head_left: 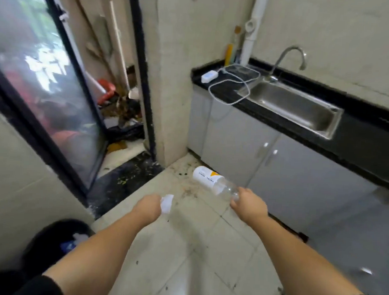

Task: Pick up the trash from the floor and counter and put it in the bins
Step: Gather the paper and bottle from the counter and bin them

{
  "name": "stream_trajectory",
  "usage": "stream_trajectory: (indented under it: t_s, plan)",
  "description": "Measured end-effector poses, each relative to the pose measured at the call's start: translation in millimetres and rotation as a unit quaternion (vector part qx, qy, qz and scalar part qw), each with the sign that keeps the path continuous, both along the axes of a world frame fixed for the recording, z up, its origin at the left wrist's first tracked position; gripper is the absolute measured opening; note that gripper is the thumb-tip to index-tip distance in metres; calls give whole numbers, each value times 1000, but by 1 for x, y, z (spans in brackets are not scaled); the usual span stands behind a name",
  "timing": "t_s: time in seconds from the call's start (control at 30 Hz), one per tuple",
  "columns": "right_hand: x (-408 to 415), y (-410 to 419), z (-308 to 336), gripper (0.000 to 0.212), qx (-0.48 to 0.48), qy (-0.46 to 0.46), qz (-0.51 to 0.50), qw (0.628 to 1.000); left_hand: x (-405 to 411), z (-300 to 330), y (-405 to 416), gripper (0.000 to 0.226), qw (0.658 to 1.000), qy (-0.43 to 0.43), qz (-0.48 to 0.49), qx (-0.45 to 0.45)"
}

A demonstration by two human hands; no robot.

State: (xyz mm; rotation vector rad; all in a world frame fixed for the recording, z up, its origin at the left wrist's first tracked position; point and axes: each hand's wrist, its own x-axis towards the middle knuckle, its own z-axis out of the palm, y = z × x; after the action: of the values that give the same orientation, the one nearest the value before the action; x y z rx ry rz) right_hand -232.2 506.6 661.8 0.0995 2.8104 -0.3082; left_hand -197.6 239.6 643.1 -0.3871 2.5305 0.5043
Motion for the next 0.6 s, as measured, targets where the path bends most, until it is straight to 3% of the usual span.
stream_trajectory:
  t_s: [0.2, 0.37, 0.6]
  plan:
    - [15, -199, -36, 37, 41, -39, 145, 988, 90, -14, -198, 19, 995, -45, 94, -8]
    - [45, -352, -66, 40, 54, -73, 259, 961, 169, -42, -336, 35, 974, -61, 217, -8]
    - [70, -497, -136, 35, 78, -115, 354, 925, 260, -126, -415, 32, 931, -100, 349, 48]
